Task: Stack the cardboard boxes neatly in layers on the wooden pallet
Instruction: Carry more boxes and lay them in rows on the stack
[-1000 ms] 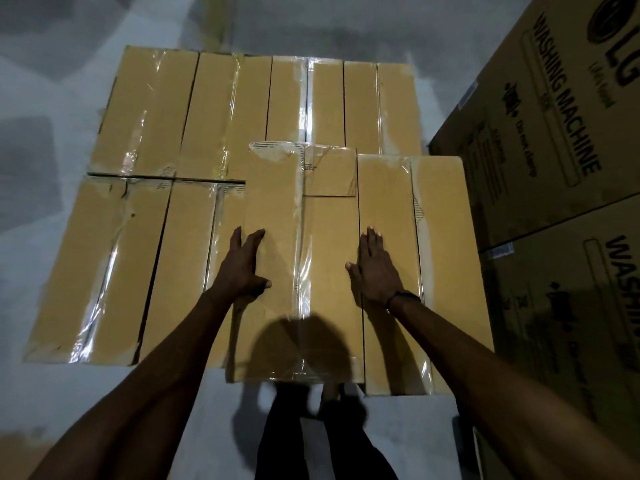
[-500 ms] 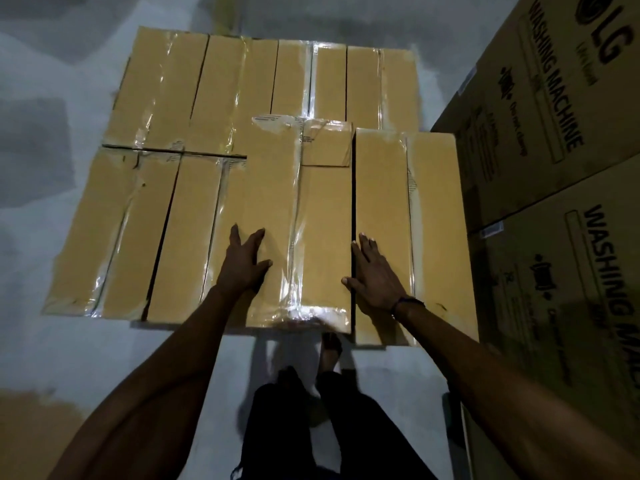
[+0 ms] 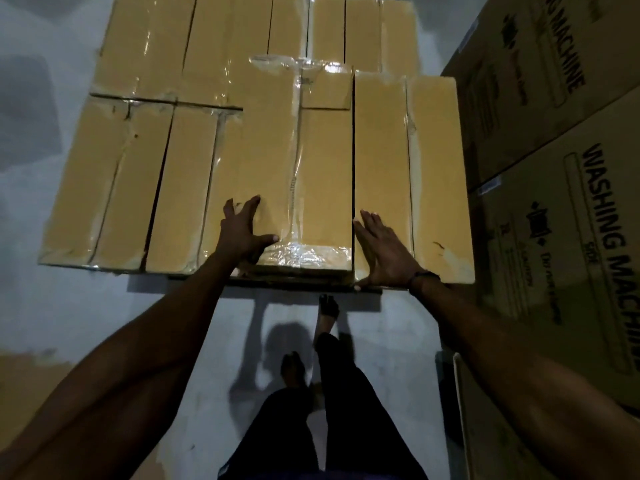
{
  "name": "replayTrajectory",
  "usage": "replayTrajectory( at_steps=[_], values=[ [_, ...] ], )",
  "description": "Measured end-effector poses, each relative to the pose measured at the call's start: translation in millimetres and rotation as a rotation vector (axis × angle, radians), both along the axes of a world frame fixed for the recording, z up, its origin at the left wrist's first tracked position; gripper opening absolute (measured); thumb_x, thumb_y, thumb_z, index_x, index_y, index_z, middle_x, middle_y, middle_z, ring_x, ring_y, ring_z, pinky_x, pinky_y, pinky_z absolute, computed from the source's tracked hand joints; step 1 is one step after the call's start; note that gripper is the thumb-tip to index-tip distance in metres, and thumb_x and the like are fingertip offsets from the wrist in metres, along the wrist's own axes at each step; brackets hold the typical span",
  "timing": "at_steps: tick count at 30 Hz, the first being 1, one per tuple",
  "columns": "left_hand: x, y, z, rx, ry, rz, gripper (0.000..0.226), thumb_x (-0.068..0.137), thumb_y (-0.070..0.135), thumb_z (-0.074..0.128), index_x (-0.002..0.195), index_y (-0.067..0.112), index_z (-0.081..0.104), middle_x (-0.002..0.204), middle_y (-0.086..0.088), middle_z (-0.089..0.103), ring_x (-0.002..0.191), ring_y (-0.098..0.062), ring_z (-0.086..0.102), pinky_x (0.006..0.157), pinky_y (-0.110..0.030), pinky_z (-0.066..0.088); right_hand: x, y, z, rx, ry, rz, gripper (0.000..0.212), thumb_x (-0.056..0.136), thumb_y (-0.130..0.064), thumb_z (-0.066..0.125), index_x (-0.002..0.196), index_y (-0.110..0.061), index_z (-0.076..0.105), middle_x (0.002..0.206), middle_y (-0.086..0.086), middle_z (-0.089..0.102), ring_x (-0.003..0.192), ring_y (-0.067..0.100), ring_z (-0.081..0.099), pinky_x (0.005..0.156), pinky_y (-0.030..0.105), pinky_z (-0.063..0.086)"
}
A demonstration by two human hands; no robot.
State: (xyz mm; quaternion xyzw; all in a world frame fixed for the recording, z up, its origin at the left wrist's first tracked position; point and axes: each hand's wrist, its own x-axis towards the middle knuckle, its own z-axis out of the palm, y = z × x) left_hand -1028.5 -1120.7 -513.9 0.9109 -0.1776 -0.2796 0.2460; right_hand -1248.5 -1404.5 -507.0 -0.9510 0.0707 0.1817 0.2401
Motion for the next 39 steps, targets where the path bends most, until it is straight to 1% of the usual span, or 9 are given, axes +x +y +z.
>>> replayTrajectory(
  at_steps=[6,9,12,16,19,23,27,33,39],
  values=[
    [0.8,3.4,-3.0,-0.009,-0.042,-0.036,0.113,0.069,0.050,0.091,0.160,0.026,0.029,0.162,-0.029,0.013,0.150,-0.051,0.015,0.120,-0.057,0.028,2.2,8.2,1.1,-0.129,0.022,0.048,0.141,0.059,-0.068,0.084,0.165,-0.019,0.004,0.171,0.007,-0.014,0.156,0.034,-0.014,0.124,0.061,0.009],
    [0.7,4.0,-1.2,-0.007,-0.054,-0.052,0.112,0.070,0.047,0.091,0.161,0.023,0.030,0.162,-0.030,0.013,0.152,-0.049,0.013,0.121,-0.055,0.027,5.7,15.2,4.2,-0.185,0.073,0.071,0.139,0.062,-0.069,0.083,0.164,-0.016,0.005,0.171,0.009,-0.014,0.155,0.039,-0.014,0.122,0.064,0.008],
    [-0.9,6.4,-2.6,0.000,-0.053,-0.057,0.112,0.070,0.047,0.091,0.161,0.023,0.029,0.163,-0.030,0.013,0.151,-0.049,0.013,0.121,-0.055,0.026,6.1,20.3,6.3,-0.208,0.084,0.082,0.136,0.064,-0.068,0.082,0.164,-0.013,0.008,0.171,0.010,-0.013,0.155,0.042,-0.013,0.120,0.066,0.010],
    [-0.2,10.2,-6.4,0.005,-0.040,-0.078,0.115,0.068,0.052,0.091,0.161,0.024,0.029,0.163,-0.026,0.021,0.152,-0.047,0.011,0.120,-0.055,0.026,2.7,20.1,4.9,-0.200,0.069,0.117,0.129,0.067,-0.067,0.080,0.163,-0.013,0.014,0.171,0.007,-0.010,0.155,0.042,-0.009,0.120,0.069,0.015],
    [1.5,14.1,-8.1,0.013,-0.039,-0.091,0.116,0.067,0.054,0.091,0.161,0.025,0.029,0.163,-0.025,0.022,0.151,-0.048,0.013,0.120,-0.058,0.027,2.6,17.3,5.4,-0.178,0.068,0.130,0.125,0.070,-0.067,0.078,0.163,-0.013,0.014,0.172,0.006,-0.007,0.156,0.041,-0.009,0.120,0.068,0.013],
    [1.0,10.8,-5.0,0.025,-0.044,-0.107,0.113,0.070,0.045,0.092,0.161,0.022,0.029,0.163,-0.027,0.018,0.152,-0.048,0.010,0.120,-0.060,0.026,3.1,14.6,4.2,-0.214,0.053,0.170,0.121,0.072,-0.067,0.076,0.163,-0.012,0.017,0.172,0.006,-0.002,0.156,0.042,-0.006,0.119,0.068,0.017],
    [7.0,12.3,-10.7,0.034,-0.035,-0.117,0.116,0.068,0.049,0.092,0.161,0.023,0.028,0.163,-0.025,0.022,0.151,-0.048,0.011,0.120,-0.062,0.026,4.6,13.9,0.5,-0.246,0.064,0.183,0.121,0.073,-0.071,0.073,0.163,-0.013,0.016,0.172,0.006,-0.002,0.155,0.043,-0.007,0.119,0.068,0.017],
    [2.5,13.0,-2.8,0.027,-0.060,-0.146,0.112,0.070,0.041,0.092,0.160,0.020,0.029,0.163,-0.023,0.026,0.153,-0.046,0.008,0.120,-0.058,0.026,2.4,14.2,2.0,-0.277,0.067,0.217,0.114,0.073,-0.068,0.072,0.161,-0.012,0.024,0.172,0.007,0.006,0.155,0.046,-0.003,0.116,0.070,0.024],
    [4.4,16.8,-4.8,0.018,-0.064,-0.167,0.111,0.070,0.035,0.093,0.160,0.017,0.031,0.161,-0.016,0.037,0.154,-0.043,0.007,0.118,-0.055,0.025,-1.0,16.8,2.4,-0.241,0.052,0.194,0.110,0.076,-0.065,0.072,0.161,-0.014,0.025,0.172,0.004,0.005,0.155,0.043,-0.006,0.118,0.070,0.019]
  ],
)
